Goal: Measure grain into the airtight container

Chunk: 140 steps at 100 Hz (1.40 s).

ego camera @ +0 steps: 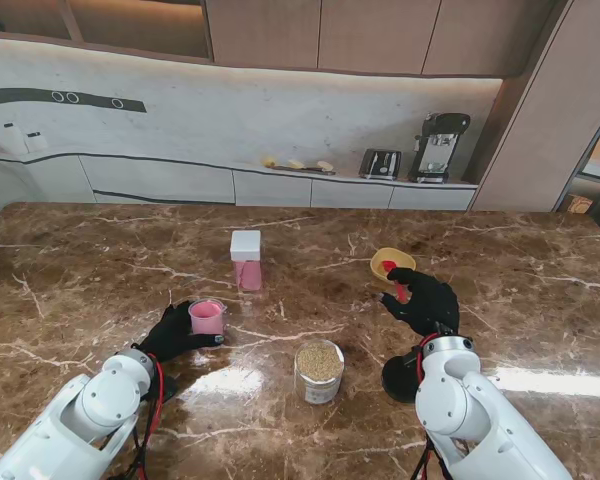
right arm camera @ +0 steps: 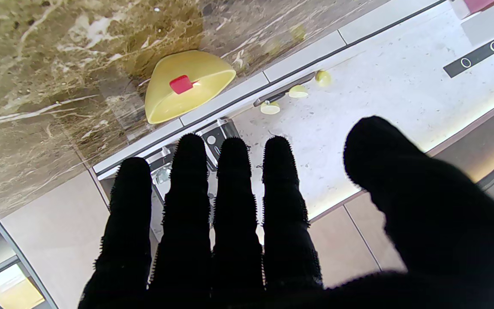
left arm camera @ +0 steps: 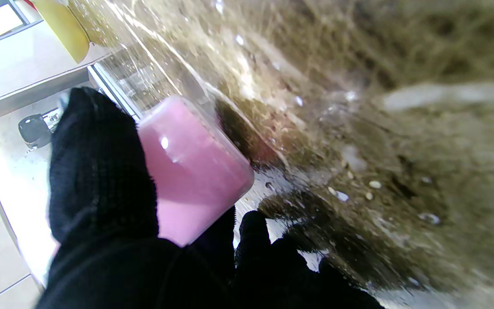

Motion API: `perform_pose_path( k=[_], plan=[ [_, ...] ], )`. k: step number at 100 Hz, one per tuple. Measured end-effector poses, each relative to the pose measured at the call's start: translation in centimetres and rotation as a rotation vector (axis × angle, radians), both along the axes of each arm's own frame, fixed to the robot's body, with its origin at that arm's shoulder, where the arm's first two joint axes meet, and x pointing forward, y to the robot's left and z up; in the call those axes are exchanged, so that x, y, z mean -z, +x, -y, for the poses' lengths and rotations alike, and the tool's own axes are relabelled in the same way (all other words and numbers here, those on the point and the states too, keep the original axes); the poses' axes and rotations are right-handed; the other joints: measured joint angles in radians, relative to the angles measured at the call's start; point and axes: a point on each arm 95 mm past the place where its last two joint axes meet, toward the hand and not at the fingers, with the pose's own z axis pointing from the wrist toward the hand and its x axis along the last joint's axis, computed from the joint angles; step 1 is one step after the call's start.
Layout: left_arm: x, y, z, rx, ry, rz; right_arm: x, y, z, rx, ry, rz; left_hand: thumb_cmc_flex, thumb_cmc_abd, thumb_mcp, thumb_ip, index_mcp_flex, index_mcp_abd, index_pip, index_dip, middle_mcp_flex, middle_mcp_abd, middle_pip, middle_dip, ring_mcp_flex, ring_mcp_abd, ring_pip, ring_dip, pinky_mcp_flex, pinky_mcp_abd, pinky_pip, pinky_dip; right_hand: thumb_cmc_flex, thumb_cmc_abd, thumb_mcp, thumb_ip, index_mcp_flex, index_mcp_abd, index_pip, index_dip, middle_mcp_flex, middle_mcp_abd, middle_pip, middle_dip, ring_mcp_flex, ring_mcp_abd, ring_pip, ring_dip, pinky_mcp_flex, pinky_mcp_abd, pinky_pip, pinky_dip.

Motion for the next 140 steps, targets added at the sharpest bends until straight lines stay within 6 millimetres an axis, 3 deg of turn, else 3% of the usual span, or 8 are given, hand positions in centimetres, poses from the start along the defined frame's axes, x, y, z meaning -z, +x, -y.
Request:
perform_pose_path(
  k=[77, 118, 131, 140],
  plan=[
    [0.2, 0.0, -0.5, 0.023, 0.021, 0.012, -0.1, -0.1, 0.0, 0.001, 0.004, 0.003, 0.003, -0.024, 0.030, -0.001, -0.001, -0.034, -0.002, 0.011, -0.001, -0.003, -0.027, -0.007, -0.007, -0.001, -0.006, 0.007, -0.008, 0.000, 0.000, 0.000, 0.000, 0.000, 0.000, 0.000, 0.000, 0.000, 0.000, 0.000, 0.000, 0.000, 0.000, 0.000, 0.000, 0.000, -0.001, 0.000, 0.000, 0.000, 0.000, 0.000],
    [0.3, 0.0, -0.9, 0.049, 0.045, 0.018, 0.0, -0.2, 0.1, 0.007, 0.010, 0.007, 0.020, -0.096, 0.108, 0.002, -0.001, -0.086, -0.002, 0.012, -0.012, -0.008, -0.028, -0.009, -0.010, -0.001, -0.014, 0.007, -0.008, 0.000, 0.000, 0.000, 0.000, 0.000, 0.000, 0.000, 0.000, 0.000, 0.000, 0.000, 0.000, 0.000, 0.000, 0.000, 0.000, 0.000, -0.001, 0.000, 0.000, 0.000, 0.000, 0.000],
    [0.3, -0.1, -1.1, 0.061, 0.050, 0.020, 0.0, -0.2, 0.1, 0.008, 0.011, 0.007, 0.021, -0.125, 0.133, 0.018, -0.001, -0.102, -0.002, 0.012, -0.015, -0.008, -0.031, -0.009, -0.010, -0.001, -0.016, 0.007, -0.009, 0.000, 0.000, 0.000, 0.000, 0.000, 0.000, 0.000, 0.000, 0.000, 0.000, 0.000, 0.000, 0.000, 0.000, 0.000, 0.000, 0.000, -0.001, 0.000, 0.000, 0.000, -0.001, 0.000],
    [0.3, -0.1, -1.3, 0.072, 0.057, 0.022, 0.0, -0.2, 0.1, 0.008, 0.011, 0.006, 0.021, -0.133, 0.168, 0.020, -0.043, -0.109, -0.008, 0.012, -0.015, -0.012, -0.034, -0.010, -0.011, -0.001, -0.017, 0.007, -0.009, 0.000, 0.000, 0.000, 0.000, 0.000, 0.000, 0.000, 0.000, 0.000, 0.000, 0.000, 0.000, 0.000, 0.000, 0.000, 0.000, 0.000, -0.001, 0.000, 0.000, 0.000, -0.001, 0.000]
  ],
)
